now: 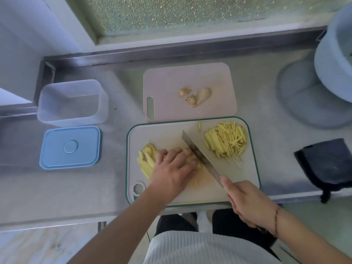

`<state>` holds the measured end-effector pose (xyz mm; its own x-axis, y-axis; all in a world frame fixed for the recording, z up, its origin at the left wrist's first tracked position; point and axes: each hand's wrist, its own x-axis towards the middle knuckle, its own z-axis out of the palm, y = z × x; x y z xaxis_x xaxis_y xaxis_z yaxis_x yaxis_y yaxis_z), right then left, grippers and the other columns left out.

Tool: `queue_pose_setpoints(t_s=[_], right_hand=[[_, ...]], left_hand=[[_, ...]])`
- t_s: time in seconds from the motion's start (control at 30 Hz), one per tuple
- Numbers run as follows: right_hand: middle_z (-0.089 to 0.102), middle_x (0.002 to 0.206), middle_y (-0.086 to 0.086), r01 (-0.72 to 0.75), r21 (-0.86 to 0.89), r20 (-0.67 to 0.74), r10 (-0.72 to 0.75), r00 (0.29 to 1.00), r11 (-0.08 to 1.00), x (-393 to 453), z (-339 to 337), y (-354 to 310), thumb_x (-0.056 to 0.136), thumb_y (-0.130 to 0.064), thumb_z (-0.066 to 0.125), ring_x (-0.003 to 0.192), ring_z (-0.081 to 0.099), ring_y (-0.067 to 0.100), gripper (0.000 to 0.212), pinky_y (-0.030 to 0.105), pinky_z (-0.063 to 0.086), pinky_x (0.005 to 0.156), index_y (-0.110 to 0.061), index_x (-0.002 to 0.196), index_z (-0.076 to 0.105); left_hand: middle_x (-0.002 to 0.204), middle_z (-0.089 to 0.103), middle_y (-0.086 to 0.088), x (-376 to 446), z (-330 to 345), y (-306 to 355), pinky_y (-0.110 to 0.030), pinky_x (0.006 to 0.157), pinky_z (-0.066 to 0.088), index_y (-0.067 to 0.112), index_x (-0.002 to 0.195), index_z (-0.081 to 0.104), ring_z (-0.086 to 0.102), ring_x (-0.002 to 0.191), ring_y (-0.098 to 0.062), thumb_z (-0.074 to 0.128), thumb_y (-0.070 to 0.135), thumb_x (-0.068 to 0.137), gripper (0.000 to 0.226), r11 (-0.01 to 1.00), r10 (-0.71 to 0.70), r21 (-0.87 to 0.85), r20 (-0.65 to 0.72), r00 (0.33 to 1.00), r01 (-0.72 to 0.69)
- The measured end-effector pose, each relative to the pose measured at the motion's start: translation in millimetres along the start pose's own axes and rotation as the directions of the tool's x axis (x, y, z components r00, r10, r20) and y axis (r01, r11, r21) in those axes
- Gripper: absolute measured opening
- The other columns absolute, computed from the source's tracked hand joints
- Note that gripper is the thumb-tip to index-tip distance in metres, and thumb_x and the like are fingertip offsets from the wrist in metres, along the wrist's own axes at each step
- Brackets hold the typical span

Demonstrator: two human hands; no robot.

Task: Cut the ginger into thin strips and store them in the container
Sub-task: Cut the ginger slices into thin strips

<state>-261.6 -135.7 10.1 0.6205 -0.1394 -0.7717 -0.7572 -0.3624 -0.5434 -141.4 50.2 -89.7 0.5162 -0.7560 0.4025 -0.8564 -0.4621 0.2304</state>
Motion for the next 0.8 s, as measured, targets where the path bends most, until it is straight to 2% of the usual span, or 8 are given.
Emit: queue_pose_setpoints(t_s=[0.1,0.2,0.33,0.47,0.63,0.73,0.8], right_hand=[[0.031,0.05,0.0,0.033,-0.039,0.016,-0.032,0.999,0.999,3.3,-1.1,0.3,0.076,-0.074,0.023,0.033,0.028,0.007,0.068,0.019,0.027,0.041,-0.009,0.065,0.039],[0.032,0.05,-0.001,0.078,-0.052,0.0,-0.078,0.997,0.996,4.7,5.3,0.9,0.076,-0.075,0.023,0.037,0.031,0.006,0.068,0.019,0.031,0.046,-0.01,0.063,0.039],[0.03,0.047,-0.003,0.081,-0.036,-0.033,-0.082,0.996,0.996,10.1,11.7,5.3,0.076,-0.079,0.022,0.045,0.033,0.011,0.069,0.028,0.035,0.055,-0.014,0.056,0.033],[0.032,0.046,-0.001,0.008,0.06,0.047,-0.011,0.999,0.998,8.6,4.9,3.8,0.075,-0.078,0.026,0.039,0.032,0.009,0.069,0.026,0.032,0.051,-0.012,0.058,0.038],[0.044,0.044,0.0,-0.071,0.117,0.079,0.062,0.995,0.991,7.5,-2.1,1.3,0.087,-0.069,0.028,0.043,0.046,0.018,0.065,0.028,0.044,0.058,-0.018,0.048,0.041],[0.043,0.044,-0.001,-0.104,0.134,0.059,0.097,0.994,0.986,7.1,-5.4,0.3,0.087,-0.068,0.031,0.038,0.044,0.017,0.064,0.026,0.04,0.049,-0.018,0.05,0.042],[0.043,0.042,-0.004,-0.09,0.104,0.046,0.086,0.995,0.99,7.2,-5.2,-3.4,0.084,-0.069,0.031,0.035,0.042,0.011,0.062,0.022,0.035,0.044,-0.017,0.053,0.043]], left_hand=[[0.115,0.071,-0.001,3.8,-0.9,-5.6,-0.043,0.087,0.041,0.023,0.102,0.078,0.061,0.101,-0.026,0.061,0.031,0.098,0.019,0.998,0.055,0.02,0.018,0.998,-0.055],[0.108,0.071,-0.003,3.5,0.0,-6.0,-0.044,0.085,0.045,0.019,0.1,0.078,0.064,0.095,-0.027,0.066,0.03,0.096,0.016,1.0,0.025,-0.012,0.015,1.0,-0.025],[0.109,0.07,-0.005,-0.5,2.0,-1.8,-0.043,0.083,0.046,0.015,0.101,0.077,0.065,0.097,-0.028,0.068,0.027,0.096,0.016,0.997,-0.028,-0.077,0.002,1.0,0.028],[0.112,0.07,-0.005,-1.3,2.2,6.4,-0.044,0.083,0.048,0.011,0.101,0.076,0.067,0.102,-0.03,0.07,0.022,0.095,0.015,0.997,-0.035,-0.069,0.016,0.999,0.036],[0.108,0.069,-0.005,1.9,1.0,7.8,-0.044,0.084,0.05,0.009,0.1,0.074,0.066,0.102,-0.03,0.074,0.018,0.089,0.014,0.993,-0.059,-0.098,0.031,0.998,0.061],[0.107,0.069,-0.004,0.6,2.7,13.2,-0.044,0.084,0.05,0.009,0.101,0.073,0.066,0.101,-0.03,0.074,0.017,0.087,0.016,0.991,-0.08,-0.107,0.034,0.996,0.083],[0.108,0.069,-0.003,-0.5,3.7,15.3,-0.044,0.085,0.049,0.009,0.102,0.074,0.066,0.102,-0.03,0.069,0.019,0.09,0.016,0.99,-0.096,-0.105,0.04,0.995,0.099]])
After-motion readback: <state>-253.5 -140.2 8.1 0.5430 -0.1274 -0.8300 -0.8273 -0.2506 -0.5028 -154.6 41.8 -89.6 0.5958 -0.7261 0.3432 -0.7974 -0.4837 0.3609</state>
